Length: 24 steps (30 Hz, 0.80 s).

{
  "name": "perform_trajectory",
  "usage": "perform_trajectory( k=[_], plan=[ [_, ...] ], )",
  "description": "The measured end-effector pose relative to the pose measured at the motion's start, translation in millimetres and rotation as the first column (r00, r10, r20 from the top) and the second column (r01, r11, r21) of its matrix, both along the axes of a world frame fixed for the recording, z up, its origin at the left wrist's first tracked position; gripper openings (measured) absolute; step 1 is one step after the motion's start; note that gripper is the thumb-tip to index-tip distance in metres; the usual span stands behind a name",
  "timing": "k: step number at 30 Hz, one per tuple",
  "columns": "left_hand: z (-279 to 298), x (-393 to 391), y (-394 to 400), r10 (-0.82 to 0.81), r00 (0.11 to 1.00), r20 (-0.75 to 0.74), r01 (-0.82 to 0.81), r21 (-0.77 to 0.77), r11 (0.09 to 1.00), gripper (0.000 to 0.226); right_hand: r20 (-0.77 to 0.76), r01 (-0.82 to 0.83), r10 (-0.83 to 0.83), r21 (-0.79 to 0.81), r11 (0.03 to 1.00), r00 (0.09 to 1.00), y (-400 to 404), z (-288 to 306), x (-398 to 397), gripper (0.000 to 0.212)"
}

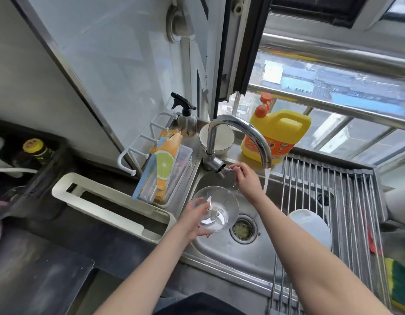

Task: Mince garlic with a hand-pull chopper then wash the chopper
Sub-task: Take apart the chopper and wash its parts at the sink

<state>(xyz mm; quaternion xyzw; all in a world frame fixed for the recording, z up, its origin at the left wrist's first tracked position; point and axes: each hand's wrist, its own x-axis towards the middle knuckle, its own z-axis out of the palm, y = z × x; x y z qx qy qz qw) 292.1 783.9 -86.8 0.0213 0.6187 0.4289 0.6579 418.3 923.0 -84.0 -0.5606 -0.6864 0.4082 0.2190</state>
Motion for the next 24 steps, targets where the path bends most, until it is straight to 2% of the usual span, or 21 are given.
perform_trajectory(
  k=[4,7,10,14,16,18,19,20,22,24],
  plan=[
    [-11.2,3.8,-2.2,0.020,0.999,0.041,-0.020,-0.021,1.000,0.037,0.114,0.066,-0.079,0.111,0.992,0.990,-0.9,-3.0,-13.9,0.019],
    [-14.6,4.6,4.5,0.014,0.999,0.040,-0.013,-0.023,1.000,0.039,0.253,-0.071,0.020,0.196,0.978,0.967,11.1,16.1,-29.0,0.019],
    [-12.0,3.2,16.5,0.012,1.000,0.017,-0.011,-0.020,1.000,0.033,0.347,-0.179,0.105,0.187,0.966,0.932,20.8,26.1,-33.1,0.017],
    [-10.3,1.9,28.8,0.004,1.000,-0.019,-0.004,-0.006,1.000,0.027,0.215,-0.081,0.066,0.061,0.995,0.974,9.9,36.3,-29.0,0.029],
    [-13.6,-0.4,29.5,0.011,0.999,-0.040,-0.011,-0.009,1.000,0.024,0.111,-0.035,0.019,0.136,0.990,0.994,-10.6,37.2,-17.3,0.032],
    [-16.9,-2.5,28.0,0.021,0.998,-0.066,-0.022,-0.016,1.000,0.025,0.082,-0.003,-0.019,0.258,0.966,0.997,-39.3,20.4,6.6,0.028],
    [-17.2,-3.4,26.9,0.019,0.997,-0.079,-0.021,-0.023,1.000,0.025,0.122,-0.026,-0.004,0.240,0.970,0.993,-53.1,7.6,20.0,0.027],
    [-17.1,-4.3,25.1,0.013,0.996,-0.088,-0.016,-0.036,0.999,0.026,0.204,-0.086,0.055,0.144,0.986,0.977,-66.1,-5.0,31.1,0.028],
    [-16.5,-5.9,22.1,0.010,0.995,-0.100,-0.016,-0.067,0.998,0.026,0.344,-0.264,0.268,-0.060,0.963,0.900,-90.0,-23.5,44.9,0.035],
    [-15.8,-9.0,22.9,0.011,0.996,-0.091,-0.016,-0.058,0.998,0.028,0.337,-0.269,0.260,-0.021,0.963,0.905,-103.2,-29.6,47.3,0.034]
  ],
)
